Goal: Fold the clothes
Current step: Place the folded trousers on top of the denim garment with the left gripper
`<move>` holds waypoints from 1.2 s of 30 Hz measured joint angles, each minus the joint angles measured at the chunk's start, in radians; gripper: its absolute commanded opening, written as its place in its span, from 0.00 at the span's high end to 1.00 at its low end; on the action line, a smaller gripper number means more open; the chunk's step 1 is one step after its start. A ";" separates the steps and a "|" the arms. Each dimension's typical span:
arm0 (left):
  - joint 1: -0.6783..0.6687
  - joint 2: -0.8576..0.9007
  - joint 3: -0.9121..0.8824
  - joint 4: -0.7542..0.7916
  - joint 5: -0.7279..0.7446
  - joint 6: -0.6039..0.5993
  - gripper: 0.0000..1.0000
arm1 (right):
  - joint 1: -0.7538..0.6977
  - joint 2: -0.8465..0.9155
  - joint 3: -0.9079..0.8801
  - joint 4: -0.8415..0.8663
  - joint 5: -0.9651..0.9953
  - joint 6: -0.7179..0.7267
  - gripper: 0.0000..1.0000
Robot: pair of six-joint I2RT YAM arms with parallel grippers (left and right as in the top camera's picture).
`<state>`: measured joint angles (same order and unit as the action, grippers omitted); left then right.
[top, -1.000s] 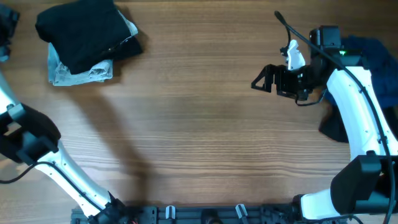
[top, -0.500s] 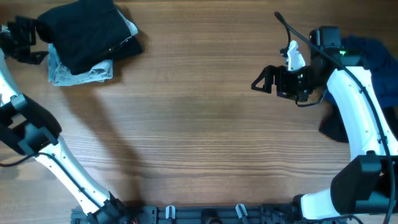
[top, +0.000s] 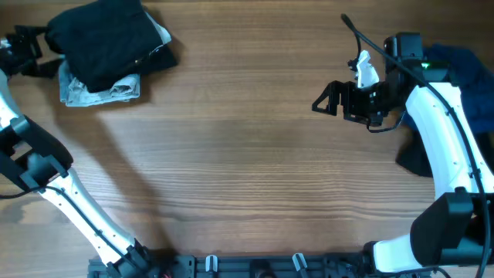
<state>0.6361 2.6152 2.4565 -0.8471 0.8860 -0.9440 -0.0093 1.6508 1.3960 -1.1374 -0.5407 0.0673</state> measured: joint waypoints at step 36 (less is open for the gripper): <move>-0.048 -0.387 0.015 -0.017 -0.293 0.496 0.96 | 0.000 0.000 0.000 0.017 0.000 -0.009 0.01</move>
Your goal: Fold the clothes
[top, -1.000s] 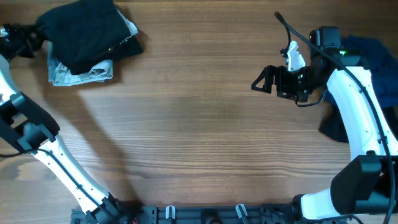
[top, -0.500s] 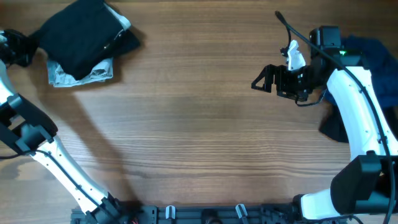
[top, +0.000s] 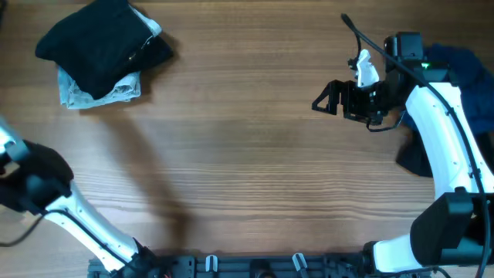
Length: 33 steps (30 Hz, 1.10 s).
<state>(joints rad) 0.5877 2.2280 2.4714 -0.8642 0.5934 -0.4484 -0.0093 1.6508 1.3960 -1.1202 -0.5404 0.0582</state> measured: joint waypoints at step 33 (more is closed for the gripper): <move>-0.352 0.248 0.015 -0.146 -0.791 0.025 0.96 | 0.000 0.000 0.000 -0.002 0.026 -0.015 0.00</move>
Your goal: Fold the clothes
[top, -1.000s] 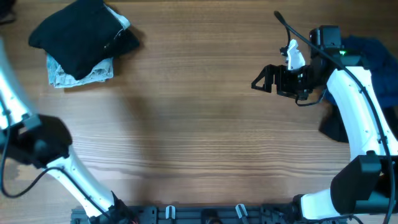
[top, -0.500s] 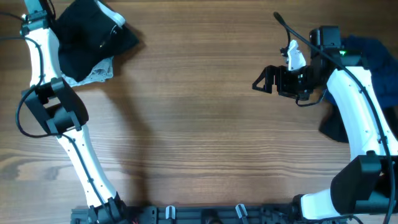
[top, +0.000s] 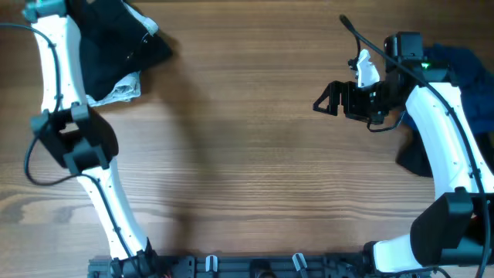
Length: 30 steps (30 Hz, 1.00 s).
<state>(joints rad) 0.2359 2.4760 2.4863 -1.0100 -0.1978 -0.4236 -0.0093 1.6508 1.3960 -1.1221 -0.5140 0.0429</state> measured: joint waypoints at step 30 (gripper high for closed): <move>-0.073 -0.068 -0.380 -0.137 0.017 -0.167 0.96 | 0.000 0.000 0.000 0.008 0.015 -0.003 0.00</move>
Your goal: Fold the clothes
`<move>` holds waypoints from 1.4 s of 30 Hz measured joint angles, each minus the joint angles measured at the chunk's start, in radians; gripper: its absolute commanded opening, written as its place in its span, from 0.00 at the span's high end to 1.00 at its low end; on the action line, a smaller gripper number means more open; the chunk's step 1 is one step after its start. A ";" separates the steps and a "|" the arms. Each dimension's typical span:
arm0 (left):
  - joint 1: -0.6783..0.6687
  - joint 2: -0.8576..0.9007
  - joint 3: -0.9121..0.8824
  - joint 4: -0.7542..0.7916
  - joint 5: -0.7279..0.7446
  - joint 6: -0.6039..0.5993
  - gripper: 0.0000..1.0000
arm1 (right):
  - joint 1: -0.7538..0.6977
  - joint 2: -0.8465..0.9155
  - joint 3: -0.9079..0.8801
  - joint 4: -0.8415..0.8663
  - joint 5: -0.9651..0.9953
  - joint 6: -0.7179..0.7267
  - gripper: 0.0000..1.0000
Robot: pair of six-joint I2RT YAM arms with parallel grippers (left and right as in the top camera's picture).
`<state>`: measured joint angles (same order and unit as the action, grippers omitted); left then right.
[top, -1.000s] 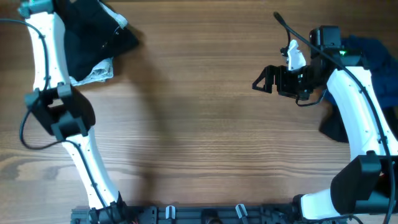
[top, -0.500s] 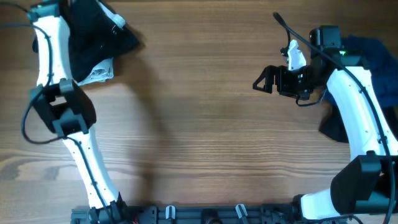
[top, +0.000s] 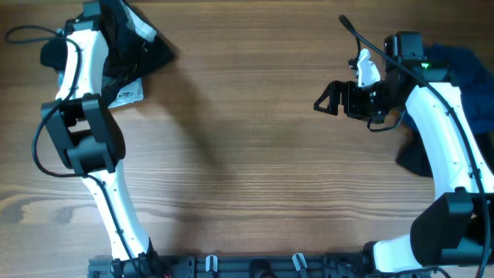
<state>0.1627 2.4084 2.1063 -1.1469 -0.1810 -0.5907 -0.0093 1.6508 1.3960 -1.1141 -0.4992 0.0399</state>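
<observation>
A folded stack lies at the table's far left corner: a black garment (top: 147, 51) on top of a grey-white one (top: 128, 94). My left arm (top: 78, 69) reaches up across the stack's left part and covers it. Its gripper (top: 104, 11) sits at the top edge of the overhead view, over the black garment, and its jaws cannot be made out. My right gripper (top: 319, 101) hangs open above bare wood at the right, holding nothing. A blue garment (top: 465, 63) and a dark one (top: 414, 161) lie behind the right arm at the right edge.
The wooden table (top: 247, 170) spreads between the two arms. A black cable (top: 363, 40) rises from the right wrist. The arm bases and a rail (top: 255, 266) run along the near edge.
My left arm has shifted a little to the right and now covers more of the black garment in the stack. The right arm and its open gripper have not moved.
First my left gripper was at the far left edge beside the folded stack. Then the arm was drawn back low at the left, leaving the stack uncovered. After that it stood upright over the stack's left side, and now lies further across it. The right arm stayed still throughout.
</observation>
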 measured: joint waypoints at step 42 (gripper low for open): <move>0.076 -0.243 -0.036 0.533 -0.005 0.019 0.96 | 0.000 0.000 0.000 -0.016 0.002 0.009 0.01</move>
<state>0.2390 2.1651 2.0705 -0.6140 -0.1860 -0.5716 -0.0093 1.6508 1.3960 -1.1297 -0.4973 0.0486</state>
